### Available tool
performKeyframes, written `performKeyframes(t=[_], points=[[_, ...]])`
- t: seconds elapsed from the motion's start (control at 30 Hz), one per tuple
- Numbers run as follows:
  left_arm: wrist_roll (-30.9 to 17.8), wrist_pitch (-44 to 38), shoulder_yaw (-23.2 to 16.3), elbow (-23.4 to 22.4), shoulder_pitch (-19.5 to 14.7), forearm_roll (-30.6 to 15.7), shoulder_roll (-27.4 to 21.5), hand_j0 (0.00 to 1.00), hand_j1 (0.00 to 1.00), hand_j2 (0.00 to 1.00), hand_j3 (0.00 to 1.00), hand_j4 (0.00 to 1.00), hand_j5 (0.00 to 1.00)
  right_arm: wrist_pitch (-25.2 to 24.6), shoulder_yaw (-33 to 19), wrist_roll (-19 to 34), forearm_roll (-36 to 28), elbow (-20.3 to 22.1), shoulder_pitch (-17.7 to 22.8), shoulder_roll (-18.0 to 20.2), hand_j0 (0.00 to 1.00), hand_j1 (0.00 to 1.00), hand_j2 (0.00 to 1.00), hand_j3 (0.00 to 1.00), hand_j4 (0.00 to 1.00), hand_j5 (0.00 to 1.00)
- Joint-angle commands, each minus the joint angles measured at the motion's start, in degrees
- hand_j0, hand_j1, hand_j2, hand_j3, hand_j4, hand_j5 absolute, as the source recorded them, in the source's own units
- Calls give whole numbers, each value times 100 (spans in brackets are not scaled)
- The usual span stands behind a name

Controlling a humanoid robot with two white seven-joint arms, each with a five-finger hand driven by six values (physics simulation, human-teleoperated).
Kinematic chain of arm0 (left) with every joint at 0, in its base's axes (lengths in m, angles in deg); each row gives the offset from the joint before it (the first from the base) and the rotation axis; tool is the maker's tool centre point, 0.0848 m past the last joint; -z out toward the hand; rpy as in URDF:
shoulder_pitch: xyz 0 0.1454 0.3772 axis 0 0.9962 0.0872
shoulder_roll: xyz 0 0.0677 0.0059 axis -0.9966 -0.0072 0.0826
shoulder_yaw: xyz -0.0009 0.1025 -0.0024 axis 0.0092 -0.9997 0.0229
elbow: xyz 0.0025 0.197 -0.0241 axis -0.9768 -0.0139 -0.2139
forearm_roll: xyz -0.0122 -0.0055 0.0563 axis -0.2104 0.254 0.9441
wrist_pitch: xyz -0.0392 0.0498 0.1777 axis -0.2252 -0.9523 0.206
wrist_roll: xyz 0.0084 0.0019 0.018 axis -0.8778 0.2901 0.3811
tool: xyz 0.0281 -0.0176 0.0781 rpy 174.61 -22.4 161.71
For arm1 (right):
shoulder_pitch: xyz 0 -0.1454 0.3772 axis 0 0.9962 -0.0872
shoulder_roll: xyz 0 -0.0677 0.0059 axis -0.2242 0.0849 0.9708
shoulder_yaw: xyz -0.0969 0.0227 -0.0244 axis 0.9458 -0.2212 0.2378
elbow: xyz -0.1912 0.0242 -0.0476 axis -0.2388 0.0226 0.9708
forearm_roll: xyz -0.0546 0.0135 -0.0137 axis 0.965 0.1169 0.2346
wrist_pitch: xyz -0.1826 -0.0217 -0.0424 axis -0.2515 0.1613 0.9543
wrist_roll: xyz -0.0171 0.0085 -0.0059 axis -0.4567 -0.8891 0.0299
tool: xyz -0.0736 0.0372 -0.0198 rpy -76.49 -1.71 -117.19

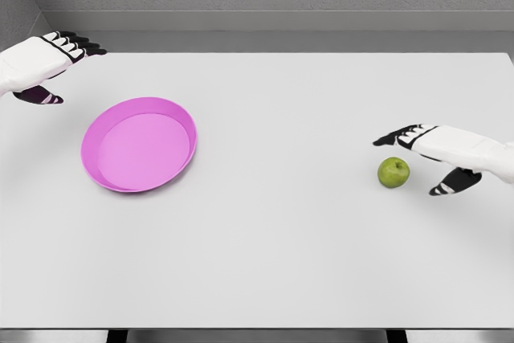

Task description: Put the apple on the plate with both arms

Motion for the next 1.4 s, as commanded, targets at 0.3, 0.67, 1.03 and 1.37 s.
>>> performKeyframes(t=[0.3,0.67,1.03,1.37], points=[[-5,-1,9,-33,-18,-26,-6,100,100,100,100,100,100,-1274,1255,591,-25,-78,-1134,-450,100,100,100,100,100,100],[-5,-1,9,-33,-18,-26,-6,100,100,100,100,100,100,-1292,1440,591,-25,-342,-1204,-494,100,100,100,100,100,100],[-14,-1,9,-33,0,-17,-6,100,100,100,100,100,100,-1353,1440,591,-25,-360,-1204,-485,55,55,55,55,55,55],[-14,-1,9,-33,9,-8,-6,100,100,100,100,100,100,-1353,1475,591,-16,-360,-1213,-485,44,44,44,44,44,44]])
